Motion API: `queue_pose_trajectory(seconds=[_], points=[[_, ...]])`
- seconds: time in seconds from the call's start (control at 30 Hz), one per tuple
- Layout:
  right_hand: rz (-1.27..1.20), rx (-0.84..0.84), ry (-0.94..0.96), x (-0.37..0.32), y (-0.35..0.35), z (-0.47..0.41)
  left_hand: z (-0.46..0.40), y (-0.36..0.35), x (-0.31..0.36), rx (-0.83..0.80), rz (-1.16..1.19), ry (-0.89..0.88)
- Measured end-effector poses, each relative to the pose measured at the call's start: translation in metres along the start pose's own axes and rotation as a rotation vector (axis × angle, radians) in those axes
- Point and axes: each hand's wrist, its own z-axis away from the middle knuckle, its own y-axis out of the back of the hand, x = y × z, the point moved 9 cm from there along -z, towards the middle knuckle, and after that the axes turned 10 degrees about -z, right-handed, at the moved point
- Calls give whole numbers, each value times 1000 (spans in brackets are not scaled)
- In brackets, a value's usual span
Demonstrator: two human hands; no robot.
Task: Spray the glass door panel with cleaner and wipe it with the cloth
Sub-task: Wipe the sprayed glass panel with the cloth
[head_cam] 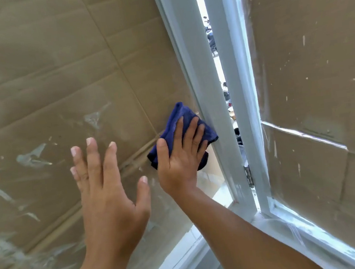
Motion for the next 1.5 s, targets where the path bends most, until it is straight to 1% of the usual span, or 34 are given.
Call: queue_pose_trajectory(seconds=[0.07,0.1,0.13,0.2,0.27,0.3,0.43,0.5,0.57,0.6,0.63,0.7,0.77,0.83,0.93,1.17,1.23,1.33,1.43,1.5], points=[[51,15,155,-21,-6,6,0,-1,-1,11,17,-2],[59,25,197,-25,-6,7,0,0,-2,14,18,-5],[57,36,212,-23,-6,7,-1,0,-1,16,19,-9],[42,59,183,-11,-3,8,0,-1,0,10,19,-20],[22,69,97,10,-1,12,3,-2,0,-4,18,-25],[-1,70,25,26,-1,17,5,-3,0,-12,20,-25],[-126,118,-358,93,10,44,18,-10,1,-57,13,-30],[-165,131,-506,105,12,52,24,-15,-3,-81,-8,-45],[-196,147,-543,93,10,47,27,-15,-6,-76,-6,-50],[-198,151,-505,79,8,40,27,-16,-7,-66,-8,-50],[-182,149,-429,61,6,32,27,-17,-7,-56,-12,-50],[-132,123,-227,23,0,16,25,-20,-6,-27,-11,-38],[-83,109,-71,-1,-3,9,24,-22,-5,20,5,-23],[-69,123,-23,-3,-2,8,25,-26,-5,36,8,-18],[-101,140,-56,18,1,17,27,-26,-6,50,30,-27],[-169,123,-381,118,5,70,33,-29,-5,54,10,-54],[-178,94,-523,151,6,90,33,-33,-4,47,-2,-68],[-230,74,-793,194,9,124,37,-37,-3,53,-27,-88],[-268,113,-934,202,8,139,39,-42,-1,53,-53,-107],[-266,138,-939,188,2,139,40,-43,-1,69,-53,-116]])
